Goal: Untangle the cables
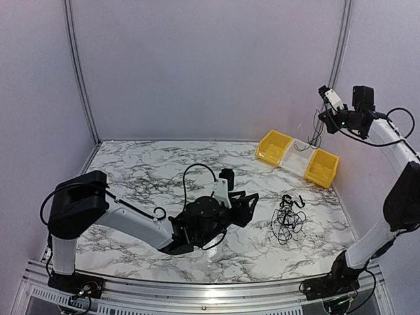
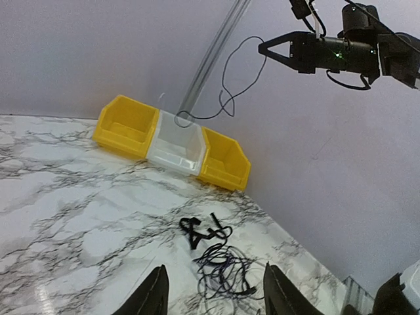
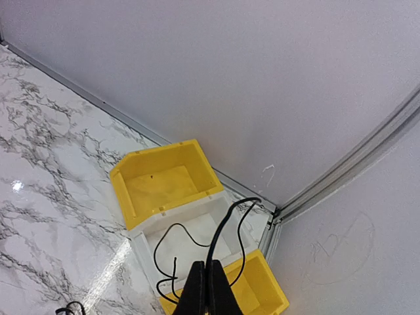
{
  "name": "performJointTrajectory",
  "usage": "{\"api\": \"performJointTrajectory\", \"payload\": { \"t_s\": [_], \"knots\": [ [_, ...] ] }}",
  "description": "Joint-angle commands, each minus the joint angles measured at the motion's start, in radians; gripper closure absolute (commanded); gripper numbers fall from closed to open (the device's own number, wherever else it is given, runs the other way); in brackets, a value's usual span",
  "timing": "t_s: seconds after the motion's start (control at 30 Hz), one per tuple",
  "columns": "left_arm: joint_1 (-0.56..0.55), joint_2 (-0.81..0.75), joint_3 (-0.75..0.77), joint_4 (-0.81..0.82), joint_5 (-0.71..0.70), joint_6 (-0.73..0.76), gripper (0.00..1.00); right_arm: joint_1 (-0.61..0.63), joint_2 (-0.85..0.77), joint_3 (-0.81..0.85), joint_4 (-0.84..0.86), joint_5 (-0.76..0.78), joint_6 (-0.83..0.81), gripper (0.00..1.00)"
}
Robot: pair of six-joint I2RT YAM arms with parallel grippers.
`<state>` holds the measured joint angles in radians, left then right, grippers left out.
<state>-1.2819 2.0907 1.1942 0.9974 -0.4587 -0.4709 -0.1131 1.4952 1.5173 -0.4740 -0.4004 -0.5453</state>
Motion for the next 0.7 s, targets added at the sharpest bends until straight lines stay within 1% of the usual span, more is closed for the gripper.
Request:
{"api": "performJointTrajectory", "payload": {
  "t_s": [0.0, 0.13, 0.3, 0.57, 0.67],
  "knots": [
    [-0.003, -0.095, -0.150, 0.027, -0.103, -0.005, 0.48, -0.048, 0.061, 0.004, 0.087, 0.052, 0.019, 1.00],
    [-0.004, -0.164, -0.271, 0.030, -0.153, -0.040, 0.47, -0.049, 0.125, 0.010, 0.121, 0.072, 0.020, 1.00],
    [-0.005, -0.229, -0.354, 0.030, -0.184, -0.067, 0.46, -0.049, 0.226, 0.050, 0.130, 0.065, 0.028, 1.00],
    [-0.005, -0.238, -0.388, 0.030, -0.187, -0.093, 0.45, -0.048, 0.411, 0.153, 0.087, 0.009, 0.074, 1.00],
    [-0.005, -0.240, -0.387, 0.030, -0.184, -0.094, 0.45, -0.046, 0.466, 0.182, 0.072, 0.011, 0.098, 1.00]
  ]
}}
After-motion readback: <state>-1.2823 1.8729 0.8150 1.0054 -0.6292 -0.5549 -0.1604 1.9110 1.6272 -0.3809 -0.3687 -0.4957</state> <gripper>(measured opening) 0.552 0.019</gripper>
